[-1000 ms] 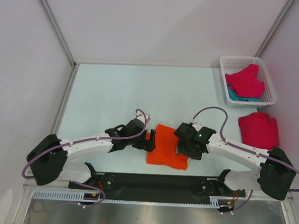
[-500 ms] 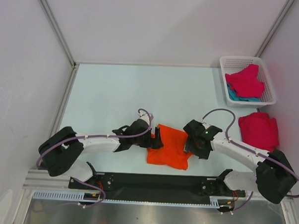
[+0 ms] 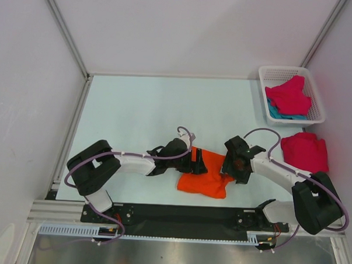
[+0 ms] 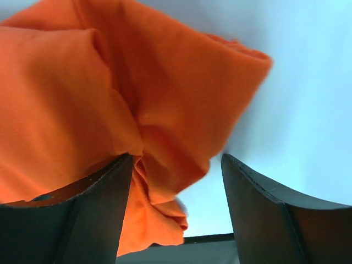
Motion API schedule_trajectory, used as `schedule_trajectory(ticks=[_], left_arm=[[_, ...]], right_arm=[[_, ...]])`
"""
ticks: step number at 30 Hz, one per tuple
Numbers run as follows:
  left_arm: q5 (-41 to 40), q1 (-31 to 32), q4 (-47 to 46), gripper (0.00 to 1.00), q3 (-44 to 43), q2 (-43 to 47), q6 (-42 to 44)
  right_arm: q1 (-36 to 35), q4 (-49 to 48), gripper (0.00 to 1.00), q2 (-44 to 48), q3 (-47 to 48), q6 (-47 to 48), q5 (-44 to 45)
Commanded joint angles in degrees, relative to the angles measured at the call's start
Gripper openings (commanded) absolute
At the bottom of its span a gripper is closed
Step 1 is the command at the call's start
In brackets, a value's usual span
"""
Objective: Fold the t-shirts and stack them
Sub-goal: Put the neatly folded tshirt into the corner of the board with the right arm
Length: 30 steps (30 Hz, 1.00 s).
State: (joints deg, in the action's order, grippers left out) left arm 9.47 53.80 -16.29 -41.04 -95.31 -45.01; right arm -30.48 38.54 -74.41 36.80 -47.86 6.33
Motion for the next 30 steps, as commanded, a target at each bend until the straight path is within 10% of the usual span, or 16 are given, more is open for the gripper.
schedule_trajectory(ticks=[1, 16, 30], left_arm=[[2.48, 1.57, 4.43, 0.92, 0.87, -3.04, -1.13], [1.78, 1.31, 6.97, 0.91, 1.05, -3.31, 0.89], [2.04, 1.04, 7.50, 0.89, 0.34, -3.66, 1.51]], right_arm=[[0.16, -9.62, 0.70, -4.95, -1.64, 0.48, -3.78], [-1.07, -17.73, 0.69, -17.26, 2.92, 0.22, -8.09], [-0.37, -4.54, 0.70, -2.06, 2.14, 0.22, 0.00]])
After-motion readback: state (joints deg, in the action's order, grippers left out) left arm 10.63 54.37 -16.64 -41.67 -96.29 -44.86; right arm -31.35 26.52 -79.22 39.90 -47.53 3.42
